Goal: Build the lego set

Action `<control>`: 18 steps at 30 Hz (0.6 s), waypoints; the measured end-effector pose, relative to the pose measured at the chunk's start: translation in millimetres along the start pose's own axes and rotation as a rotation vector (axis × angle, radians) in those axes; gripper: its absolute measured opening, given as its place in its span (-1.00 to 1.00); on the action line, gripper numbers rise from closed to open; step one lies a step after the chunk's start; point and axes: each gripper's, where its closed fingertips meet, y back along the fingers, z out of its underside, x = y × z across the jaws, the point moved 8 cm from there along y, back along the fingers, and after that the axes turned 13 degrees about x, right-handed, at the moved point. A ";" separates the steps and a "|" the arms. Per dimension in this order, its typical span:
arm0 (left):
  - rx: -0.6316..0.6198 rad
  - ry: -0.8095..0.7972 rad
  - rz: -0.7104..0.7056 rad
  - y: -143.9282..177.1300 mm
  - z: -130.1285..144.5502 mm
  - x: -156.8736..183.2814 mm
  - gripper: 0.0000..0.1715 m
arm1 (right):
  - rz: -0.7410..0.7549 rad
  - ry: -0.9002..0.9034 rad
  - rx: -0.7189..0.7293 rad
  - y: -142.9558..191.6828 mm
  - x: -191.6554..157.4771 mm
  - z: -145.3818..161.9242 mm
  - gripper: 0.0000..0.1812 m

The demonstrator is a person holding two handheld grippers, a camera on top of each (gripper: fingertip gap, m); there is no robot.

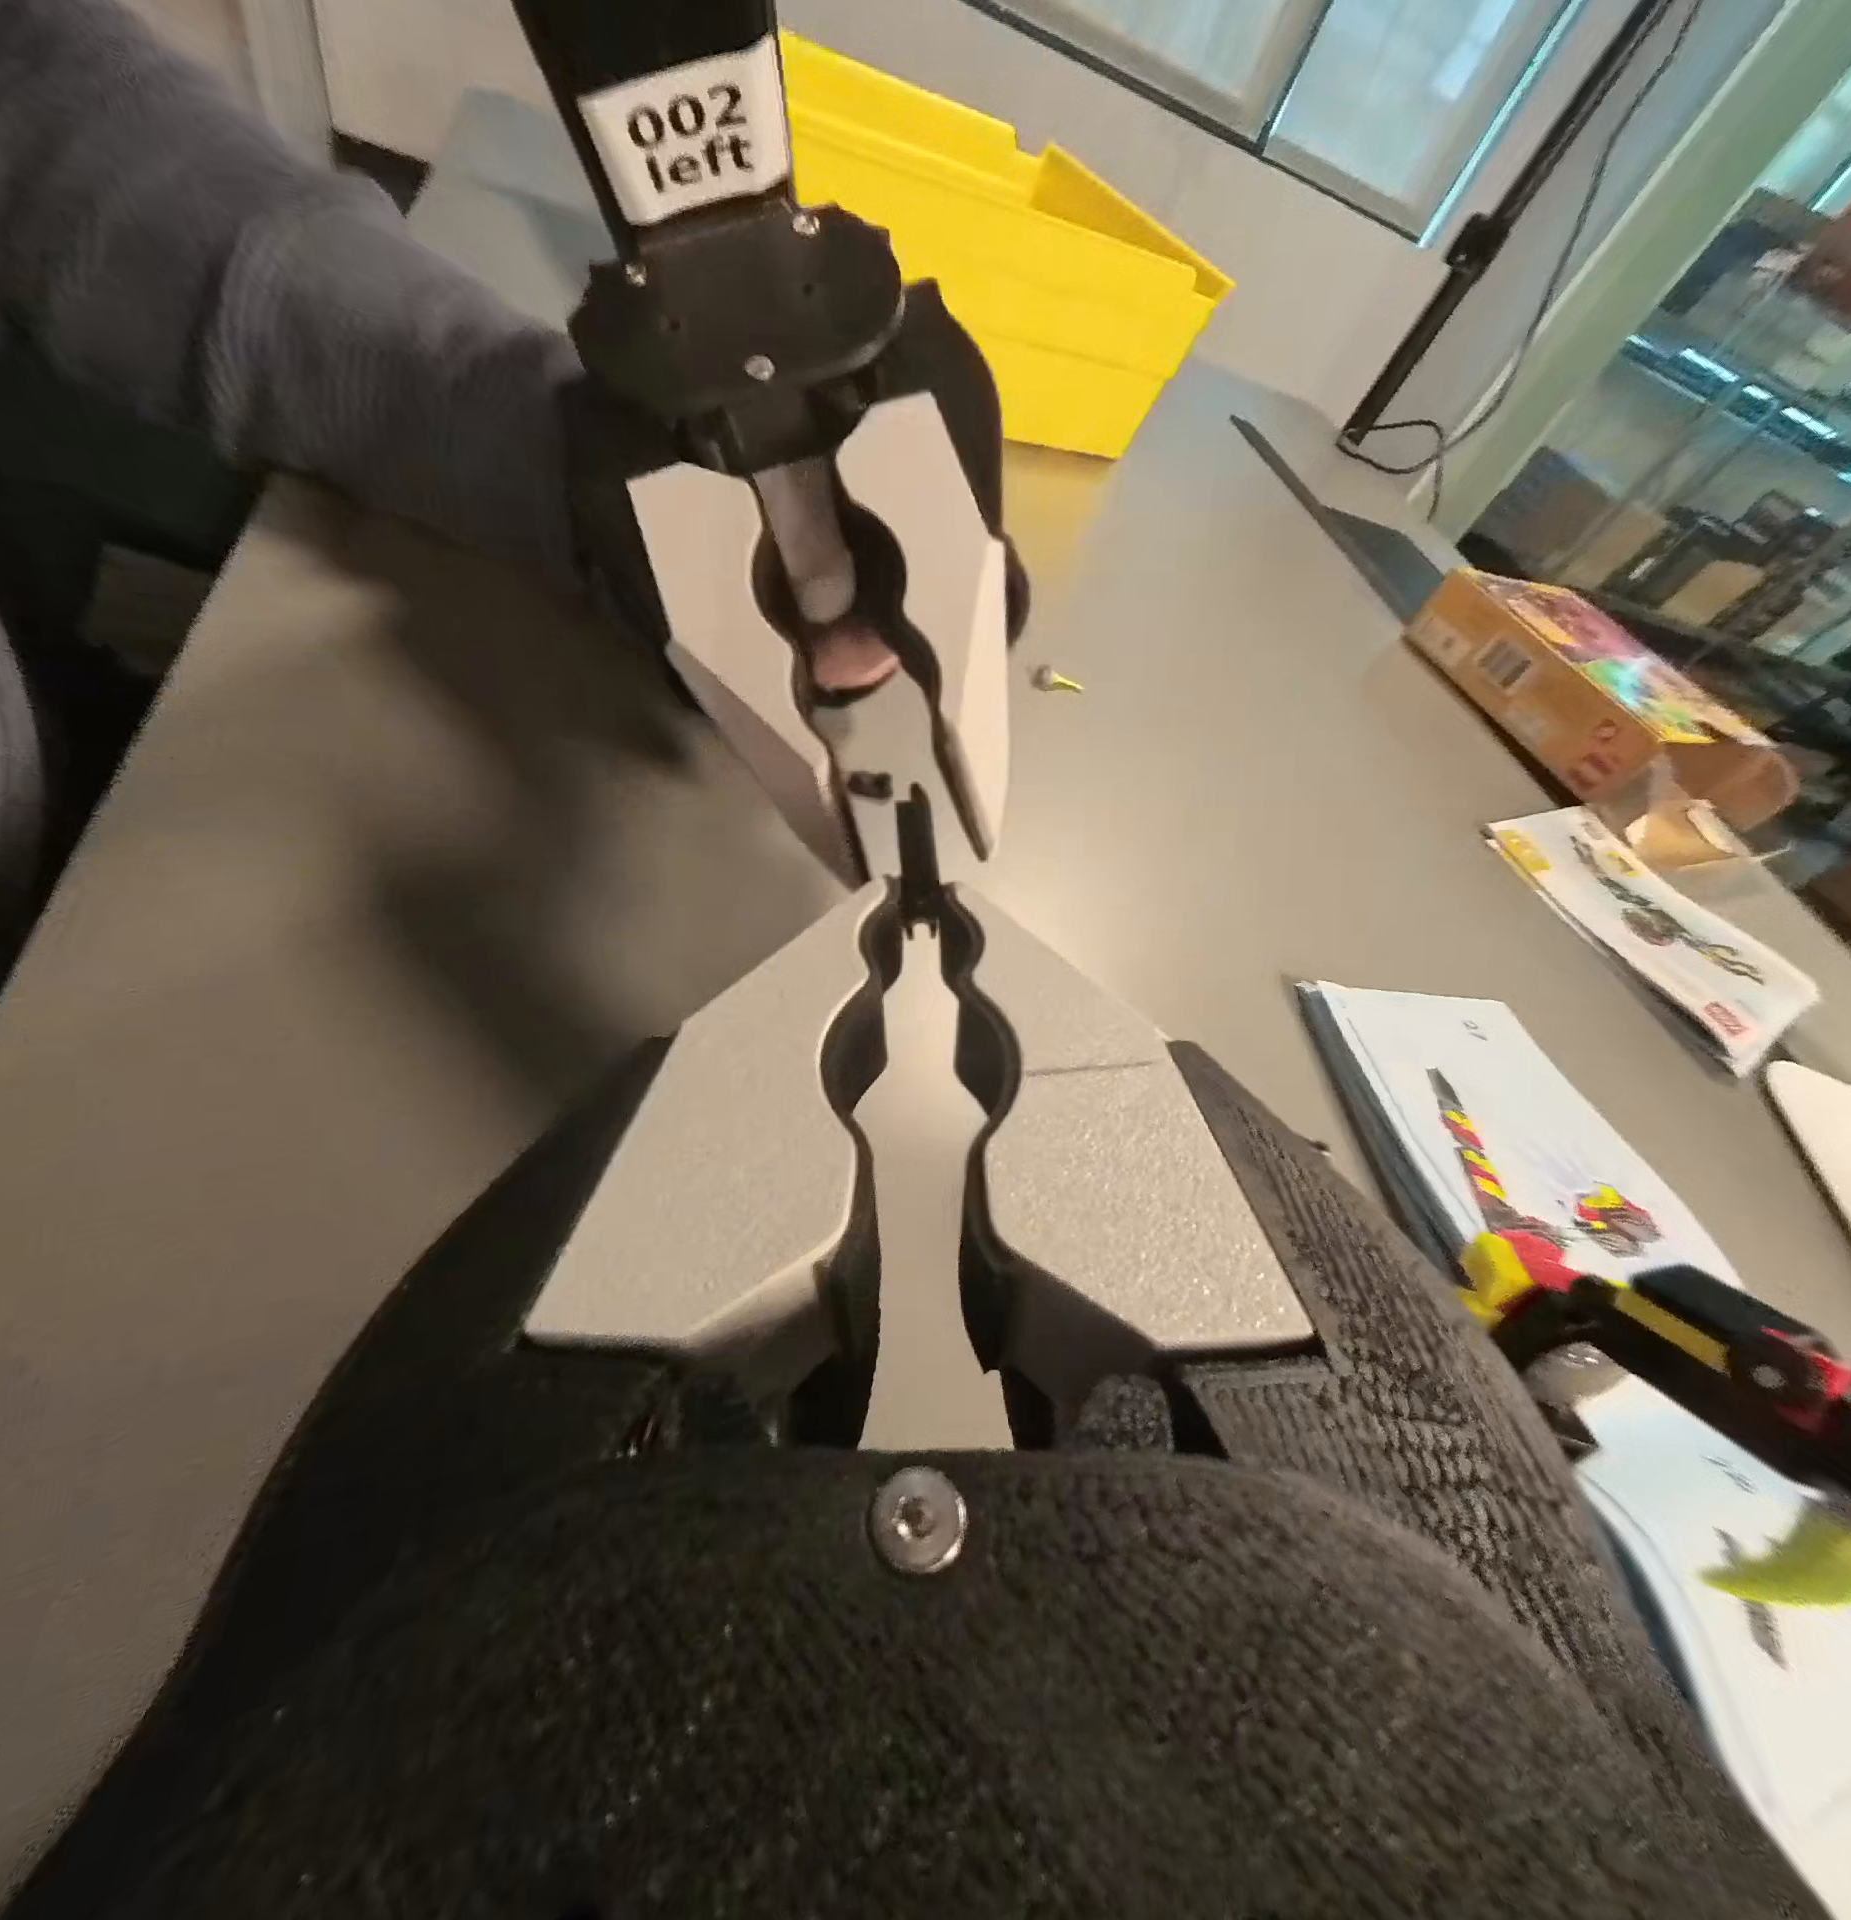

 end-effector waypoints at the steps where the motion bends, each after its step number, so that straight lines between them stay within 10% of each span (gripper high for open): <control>1: -0.022 -0.018 -0.002 -1.5 0.8 1.8 -0.71 | 0.007 0.033 -0.022 0.7 -0.3 -0.1 -0.95; 18: -0.292 -0.366 -0.075 -19.7 8.5 15.4 -0.93 | 0.059 0.367 -0.367 -6.6 -8.1 5.9 -0.95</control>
